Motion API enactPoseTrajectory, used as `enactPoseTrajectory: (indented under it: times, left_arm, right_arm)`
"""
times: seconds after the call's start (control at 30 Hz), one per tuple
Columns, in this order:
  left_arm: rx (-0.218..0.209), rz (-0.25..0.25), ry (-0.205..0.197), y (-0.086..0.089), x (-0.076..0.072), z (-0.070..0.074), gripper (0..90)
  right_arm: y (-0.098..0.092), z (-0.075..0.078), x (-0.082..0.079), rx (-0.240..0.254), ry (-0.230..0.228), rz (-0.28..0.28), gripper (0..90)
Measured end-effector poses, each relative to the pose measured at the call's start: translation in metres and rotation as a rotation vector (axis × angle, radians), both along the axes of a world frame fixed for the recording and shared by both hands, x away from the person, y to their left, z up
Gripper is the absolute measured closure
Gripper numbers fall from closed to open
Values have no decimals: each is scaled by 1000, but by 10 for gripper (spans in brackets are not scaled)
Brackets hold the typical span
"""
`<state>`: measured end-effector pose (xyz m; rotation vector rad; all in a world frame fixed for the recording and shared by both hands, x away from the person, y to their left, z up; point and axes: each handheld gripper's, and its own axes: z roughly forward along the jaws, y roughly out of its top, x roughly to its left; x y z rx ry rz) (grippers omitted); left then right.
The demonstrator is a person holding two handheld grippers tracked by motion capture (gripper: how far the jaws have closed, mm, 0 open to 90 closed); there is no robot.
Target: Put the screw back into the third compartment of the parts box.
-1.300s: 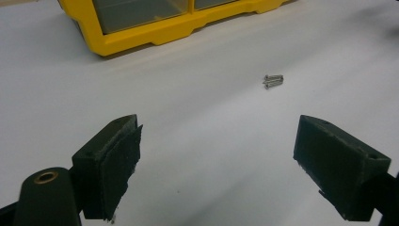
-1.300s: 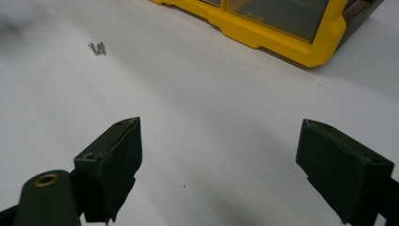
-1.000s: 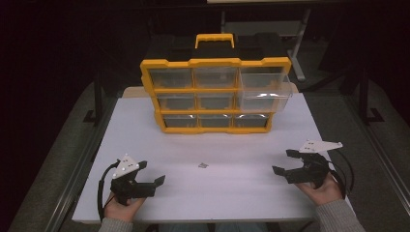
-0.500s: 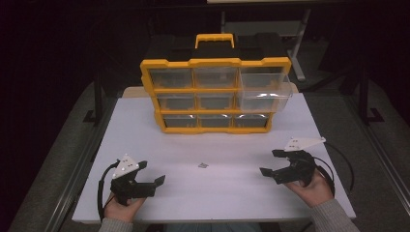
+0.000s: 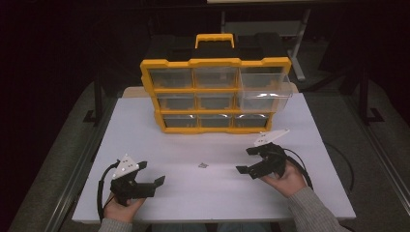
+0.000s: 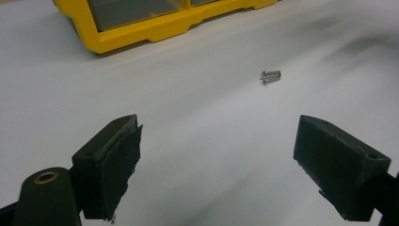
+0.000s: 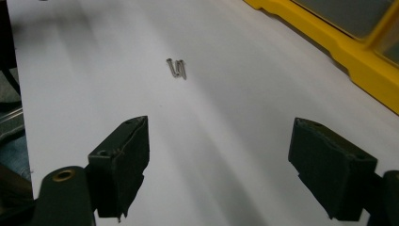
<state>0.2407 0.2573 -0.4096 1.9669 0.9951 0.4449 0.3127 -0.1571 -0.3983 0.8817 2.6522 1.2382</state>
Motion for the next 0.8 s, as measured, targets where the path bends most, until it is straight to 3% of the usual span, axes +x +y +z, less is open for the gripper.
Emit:
enactPoseTrajectory:
  times: [0.2,0.23,0.43,0.67,0.73,0.8]
  left_arm:
    - [0,-2,-8,-1,0,0,144]
    - [-24,6,-11,-3,0,-1,144]
    - [-6,-5,-8,-1,1,-1,145]
    - [-14,-2,-10,-1,0,-1,145]
    - [-15,-5,-12,-1,0,-1,145]
    - [-15,-6,-11,0,0,-1,146]
  right_arm:
    - [24,1,10,-19,8,56,264]
    - [29,0,11,-19,15,65,279]
    - [61,-8,23,-25,58,123,364]
    - [86,-14,37,-59,68,154,476]
    - [92,-17,44,-74,38,183,508]
    - [95,-18,46,-80,46,184,525]
